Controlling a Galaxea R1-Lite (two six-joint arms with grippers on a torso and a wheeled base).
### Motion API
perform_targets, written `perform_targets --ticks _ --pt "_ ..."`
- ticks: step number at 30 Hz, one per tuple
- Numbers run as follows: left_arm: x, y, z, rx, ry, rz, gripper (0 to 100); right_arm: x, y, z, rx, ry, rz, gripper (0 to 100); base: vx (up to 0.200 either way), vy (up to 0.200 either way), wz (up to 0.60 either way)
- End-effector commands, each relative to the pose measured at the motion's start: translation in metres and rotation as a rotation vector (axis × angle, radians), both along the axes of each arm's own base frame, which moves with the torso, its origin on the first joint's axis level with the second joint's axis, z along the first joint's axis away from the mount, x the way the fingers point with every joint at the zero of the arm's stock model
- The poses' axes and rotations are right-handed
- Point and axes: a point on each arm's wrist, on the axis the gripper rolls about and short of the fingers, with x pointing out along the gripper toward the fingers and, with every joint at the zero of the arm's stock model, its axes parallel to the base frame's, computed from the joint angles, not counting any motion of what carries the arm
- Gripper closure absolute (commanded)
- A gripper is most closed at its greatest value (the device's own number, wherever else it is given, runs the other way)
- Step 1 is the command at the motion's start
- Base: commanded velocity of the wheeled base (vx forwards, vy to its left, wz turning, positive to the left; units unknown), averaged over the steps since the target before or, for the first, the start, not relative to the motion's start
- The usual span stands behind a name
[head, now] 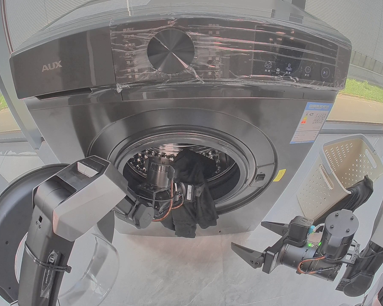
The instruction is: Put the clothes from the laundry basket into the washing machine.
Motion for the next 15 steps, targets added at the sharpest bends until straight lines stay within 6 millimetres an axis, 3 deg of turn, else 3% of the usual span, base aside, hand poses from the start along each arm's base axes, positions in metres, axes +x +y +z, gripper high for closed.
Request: perform_targets --ticks 1,8,9,15 --pt "-0.001 0.000 -0.007 0.016 0.016 -0.005 0 0.000 0.000 -0.002 -0.005 0.005 0.001 0 0.000 0.000 0.00" --pt "0.002 0.001 -0.021 0.042 0.027 -0.006 0 0.000 0.001 -0.003 -0.007 0.008 0.001 0 0.000 0.000 0.00" --pt "0.002 0.002 -0.020 0.041 0.026 -0.004 100 0.000 0.001 -0.003 -0.006 0.009 0.000 0 0.000 0.000 0.00" --pt "0.003 0.001 -0.018 0.032 0.013 -0.005 100 0.001 0.001 -0.003 -0.006 0.009 0.002 0 0.000 0.000 0.00"
